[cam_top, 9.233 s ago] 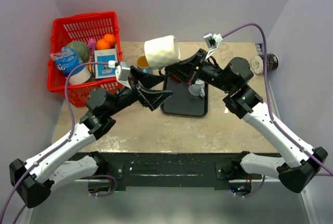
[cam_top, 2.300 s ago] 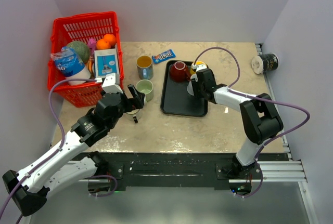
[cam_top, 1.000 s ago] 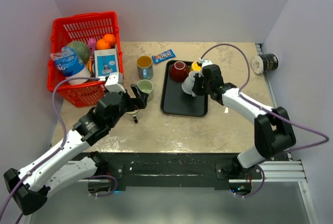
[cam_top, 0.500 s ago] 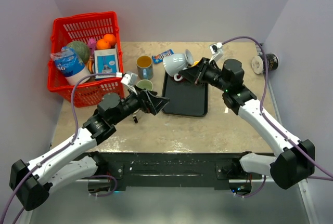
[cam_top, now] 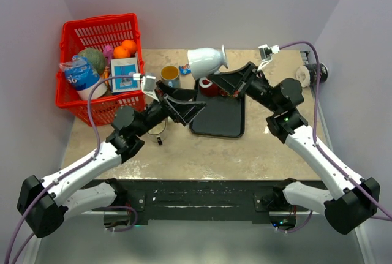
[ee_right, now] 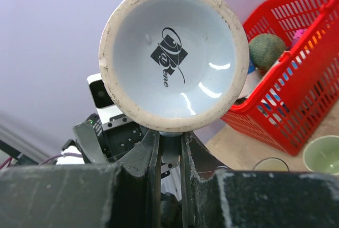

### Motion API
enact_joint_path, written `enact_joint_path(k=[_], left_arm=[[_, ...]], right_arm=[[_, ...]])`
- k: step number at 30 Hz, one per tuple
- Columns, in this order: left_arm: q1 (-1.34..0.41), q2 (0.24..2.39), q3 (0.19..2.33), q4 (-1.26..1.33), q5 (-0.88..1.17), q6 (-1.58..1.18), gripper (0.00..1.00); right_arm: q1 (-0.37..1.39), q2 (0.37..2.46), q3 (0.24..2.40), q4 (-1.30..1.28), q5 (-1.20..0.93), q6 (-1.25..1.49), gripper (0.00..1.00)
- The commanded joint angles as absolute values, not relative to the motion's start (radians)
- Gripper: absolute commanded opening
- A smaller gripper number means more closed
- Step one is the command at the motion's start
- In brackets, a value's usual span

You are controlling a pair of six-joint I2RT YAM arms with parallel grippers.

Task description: Turn the mug right side up

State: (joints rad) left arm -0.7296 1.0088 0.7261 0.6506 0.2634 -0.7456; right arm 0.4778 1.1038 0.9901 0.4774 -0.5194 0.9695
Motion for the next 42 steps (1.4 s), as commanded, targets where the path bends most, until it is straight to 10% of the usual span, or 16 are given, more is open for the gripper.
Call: enact_joint_path(k=[1,42], left_arm=[[-0.732,1.025,0.798,0.81,0.273,-0.785,0.91],[-0.732,1.048,0.792,0.905,0.25,-0.885,0.0]], right_arm=[[0.494,1.065,1.006,0.693,-0.529,1.02,0.0],[0.574,1.003,0.933,0.571,-0.647,0.792,0.0]])
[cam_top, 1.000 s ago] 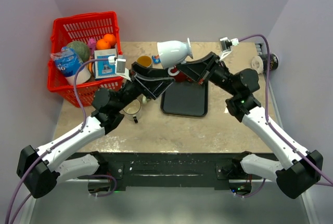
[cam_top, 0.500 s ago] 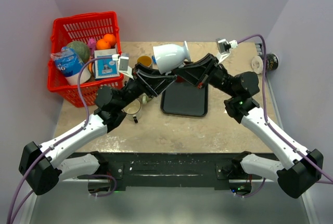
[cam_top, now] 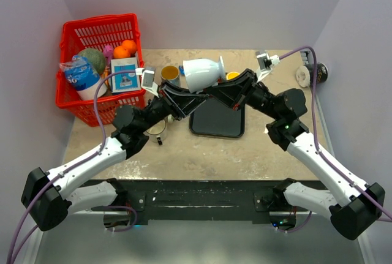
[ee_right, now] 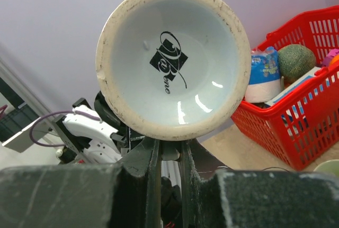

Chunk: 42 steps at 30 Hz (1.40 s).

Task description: Turn the mug right side up

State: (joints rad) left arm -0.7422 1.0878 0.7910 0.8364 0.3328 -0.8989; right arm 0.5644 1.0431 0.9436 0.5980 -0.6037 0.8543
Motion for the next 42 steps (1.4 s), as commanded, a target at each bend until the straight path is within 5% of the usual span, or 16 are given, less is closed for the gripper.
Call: enact_joint_path(k=[1,8,13,19,31,42], left_arm=[[-0.732,1.042,0.782,0.902,0.242,-0.888,0.0],[-0.733,1.019,0.767,0.868,0.206,-0.874,0.0],[-0.732,0.988,0.75,0.802,0.157,-0.859,0.0],[-0.733,0.951,0.747,0.681,0.074,-0.83,0.0],[-0.732,0.957,0.902,-0.085,-0.086,-0.64,0.0],[-0.741,0.98,0.821,-0.419,-0.156,-0.644,0.0]], right_arm=[[0.575,1.0,0.928,0.571,-0.646,0.79,0.0],[0.574,1.006,0.934,0.51,-0.623,0.773,0.0],[0.574,1.014,0.913,0.506,-0.614,0.772,0.53],[0.572,0.999,0.887,0.476,-0.568,0.752,0.79],[0.572,1.018,0.983,-0.182,-0.004,0.629,0.85],[0.561,1.123,1.034,-0.279,0.1,0.655,0.85]])
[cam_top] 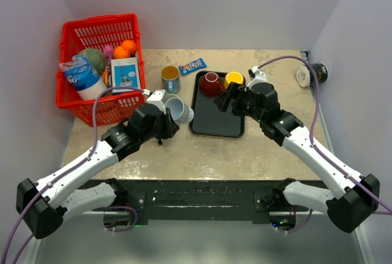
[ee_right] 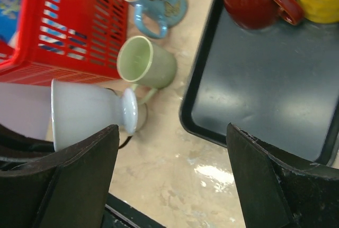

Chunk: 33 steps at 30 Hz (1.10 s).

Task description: Turn the mug right side up

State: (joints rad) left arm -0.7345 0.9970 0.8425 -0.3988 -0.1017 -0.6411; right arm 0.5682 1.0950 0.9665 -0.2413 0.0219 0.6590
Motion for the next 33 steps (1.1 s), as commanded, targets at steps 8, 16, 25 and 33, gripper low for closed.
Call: enact_joint_path(k=[8,16,25,33], left_arm=[[-0.788,0.986,0.693,-0.362,-0.215,-0.669,0.0],[-0.88,1.072,0.706,-0.365,-0.33,-0.696,0.0],[-0.983,1.138,0.752,-0.497,-0.477,-0.845,0.0],[-1.02,1.175,0.756,-0.5,-0.483,-0.856,0.0]], right_arm=[[0.548,1.175,1.057,-0.319,0.095,0.66,0.86],[0.529,1.169,1.026,-0.318,0.078,0.666,0.87],[0.52,1.15,0.996,-0.316,0.068,0.673,0.87],[0.517,1.167,0.986,-0.328,0.061,0.68,0.88]])
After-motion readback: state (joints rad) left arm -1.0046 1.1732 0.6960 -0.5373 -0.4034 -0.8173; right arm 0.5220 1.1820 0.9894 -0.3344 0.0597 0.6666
